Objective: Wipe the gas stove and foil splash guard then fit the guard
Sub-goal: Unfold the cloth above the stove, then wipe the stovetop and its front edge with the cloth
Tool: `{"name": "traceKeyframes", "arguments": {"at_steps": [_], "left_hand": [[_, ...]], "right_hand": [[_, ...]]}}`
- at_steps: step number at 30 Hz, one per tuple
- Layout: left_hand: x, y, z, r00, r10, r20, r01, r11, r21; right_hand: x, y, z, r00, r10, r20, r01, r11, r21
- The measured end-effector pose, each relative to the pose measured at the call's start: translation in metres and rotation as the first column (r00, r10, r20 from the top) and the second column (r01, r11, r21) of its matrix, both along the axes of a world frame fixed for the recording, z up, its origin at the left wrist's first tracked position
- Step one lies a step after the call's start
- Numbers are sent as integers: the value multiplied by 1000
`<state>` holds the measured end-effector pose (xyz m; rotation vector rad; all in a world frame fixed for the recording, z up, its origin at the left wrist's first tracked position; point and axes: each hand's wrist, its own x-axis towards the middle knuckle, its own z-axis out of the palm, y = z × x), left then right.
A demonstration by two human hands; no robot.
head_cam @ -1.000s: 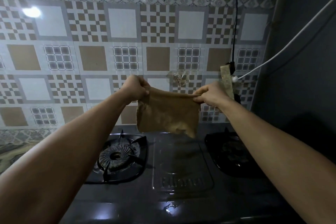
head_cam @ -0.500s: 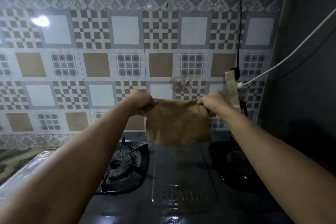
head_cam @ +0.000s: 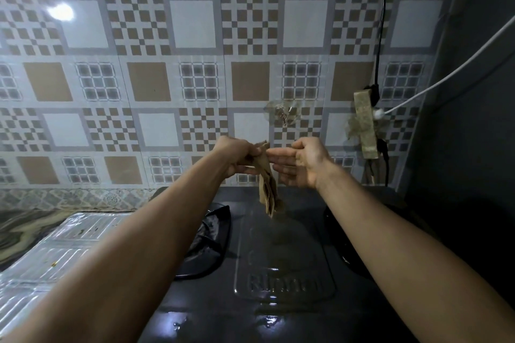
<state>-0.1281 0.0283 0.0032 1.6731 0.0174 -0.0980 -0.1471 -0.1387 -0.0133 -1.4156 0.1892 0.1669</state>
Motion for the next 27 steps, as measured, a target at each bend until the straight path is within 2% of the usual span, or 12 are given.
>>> {"name": "traceKeyframes", "arguments": {"at_steps": [3,6,9,12,15,17,19,20,22,23,24,27], "left_hand": [[0,-4,-3,999,11,31,-10,1000,-25],[-4,-10,-5,990,-119,71,118,993,18],[-6,-11,-11,932,-360,38,353,927,127],[1,1,-23,960,-258,108,245,962,121],[17,33,-44,972,-24,235,-71,919,388],[27,60,-64,964,48,261,-197,789,582],[31,85,-86,963,109,247,-259,630,732],[31,96,-96,960,141,241,-278,554,785],[32,117,-115,954,164,251,-297,416,859],[30,126,-122,956,162,245,-289,355,889],[29,134,-129,960,160,230,-269,304,914],[28,151,-146,972,152,181,-215,249,944]], "right_hand": [[11,-3,-18,977,-142,-159,139,990,-31],[15,-1,-35,960,-32,-278,55,996,75],[20,0,-41,972,15,-233,63,944,323],[29,0,-40,989,-88,-121,130,902,412],[48,-6,-55,969,-235,78,223,965,140],[56,-4,-67,970,-107,218,149,972,-181],[65,1,-83,967,79,241,54,865,-499],[70,3,-92,967,158,197,13,749,-663],[79,5,-114,953,302,-13,-130,372,-919],[81,6,-125,931,340,-132,-205,189,-960],[82,8,-133,911,358,-205,-245,69,-967],[88,14,-148,900,392,-192,-202,-15,-979]]}}
